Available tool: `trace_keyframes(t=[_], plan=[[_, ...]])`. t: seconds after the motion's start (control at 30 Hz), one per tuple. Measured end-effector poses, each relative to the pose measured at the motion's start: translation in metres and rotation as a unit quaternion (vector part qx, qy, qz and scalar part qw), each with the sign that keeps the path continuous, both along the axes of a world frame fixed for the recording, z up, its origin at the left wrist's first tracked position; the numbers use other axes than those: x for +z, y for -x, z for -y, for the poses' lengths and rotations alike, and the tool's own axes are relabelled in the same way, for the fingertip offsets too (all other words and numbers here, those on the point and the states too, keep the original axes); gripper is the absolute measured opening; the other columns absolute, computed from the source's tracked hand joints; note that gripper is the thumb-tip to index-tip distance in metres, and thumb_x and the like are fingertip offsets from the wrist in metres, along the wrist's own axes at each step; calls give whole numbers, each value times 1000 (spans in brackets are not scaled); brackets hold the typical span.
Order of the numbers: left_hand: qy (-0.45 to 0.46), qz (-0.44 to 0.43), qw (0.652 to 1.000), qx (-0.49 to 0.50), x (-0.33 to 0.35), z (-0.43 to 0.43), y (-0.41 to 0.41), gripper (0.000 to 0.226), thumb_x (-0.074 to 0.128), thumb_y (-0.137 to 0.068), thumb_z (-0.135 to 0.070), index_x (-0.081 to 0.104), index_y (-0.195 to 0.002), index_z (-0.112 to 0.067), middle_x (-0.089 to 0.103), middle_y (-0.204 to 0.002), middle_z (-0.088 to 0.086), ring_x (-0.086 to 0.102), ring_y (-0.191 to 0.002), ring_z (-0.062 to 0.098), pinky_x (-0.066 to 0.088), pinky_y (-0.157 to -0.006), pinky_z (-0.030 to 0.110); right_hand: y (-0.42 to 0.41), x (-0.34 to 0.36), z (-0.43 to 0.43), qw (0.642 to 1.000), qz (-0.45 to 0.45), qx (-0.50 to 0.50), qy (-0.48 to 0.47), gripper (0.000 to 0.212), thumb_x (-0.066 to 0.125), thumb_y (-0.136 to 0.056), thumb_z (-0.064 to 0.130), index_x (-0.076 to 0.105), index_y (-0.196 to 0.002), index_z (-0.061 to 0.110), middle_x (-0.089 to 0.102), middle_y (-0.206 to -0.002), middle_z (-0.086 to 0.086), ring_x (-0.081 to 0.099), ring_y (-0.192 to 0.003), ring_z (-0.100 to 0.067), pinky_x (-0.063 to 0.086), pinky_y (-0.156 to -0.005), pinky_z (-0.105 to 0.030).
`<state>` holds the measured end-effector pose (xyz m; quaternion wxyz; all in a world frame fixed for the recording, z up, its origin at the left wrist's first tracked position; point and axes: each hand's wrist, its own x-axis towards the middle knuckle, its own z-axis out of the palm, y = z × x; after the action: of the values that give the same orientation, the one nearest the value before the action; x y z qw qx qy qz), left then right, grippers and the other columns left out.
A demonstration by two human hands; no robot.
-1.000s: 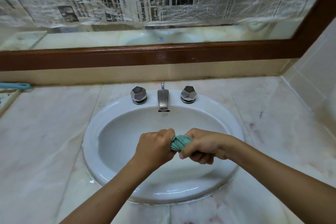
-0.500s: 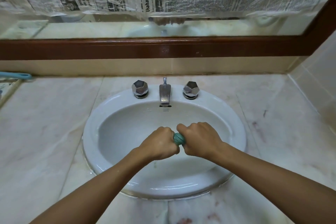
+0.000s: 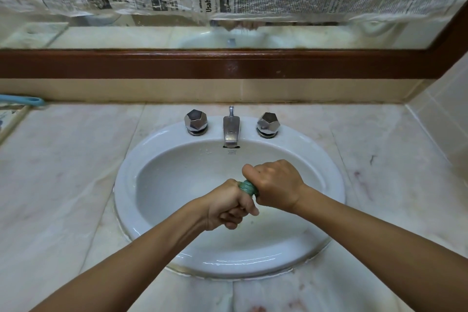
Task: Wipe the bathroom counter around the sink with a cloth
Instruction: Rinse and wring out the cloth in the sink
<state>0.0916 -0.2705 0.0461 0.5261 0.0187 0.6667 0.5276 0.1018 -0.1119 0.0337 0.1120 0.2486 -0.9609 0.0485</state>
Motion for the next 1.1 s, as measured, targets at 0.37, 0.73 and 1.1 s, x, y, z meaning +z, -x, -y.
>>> trace_keyframes(t=[0.37,0.73,1.1], plan=[[-78,115,990,12,2,7,-3,44,50,-78,0,37,-42,-22,24,-34,-6,15,-26,5,9,-42,20,6,4,3,998,-56,25,-1,52,67,-41,10,32,-79,17,45,-43,1,38,-32,-26,17,-42,-18],[184,-367,899,-153,7,29,-36,18,71,-75,-29,66,-85,-15,59,-69,-5,57,-58,12,50,-58,29,-68,29,36,916,321,-222,90,24,72,-73,27,52,-85,25,52,-80,1,52,-71,-22,36,-54,-28],[-25,-720,651,-239,-9,60,-74,56,49,-83,-68,47,-130,-36,55,-123,-13,49,-111,7,38,-85,30,-172,60,42,528,522,-298,599,68,59,-73,68,57,-104,7,56,-55,-9,49,-37,-19,35,-41,-20]])
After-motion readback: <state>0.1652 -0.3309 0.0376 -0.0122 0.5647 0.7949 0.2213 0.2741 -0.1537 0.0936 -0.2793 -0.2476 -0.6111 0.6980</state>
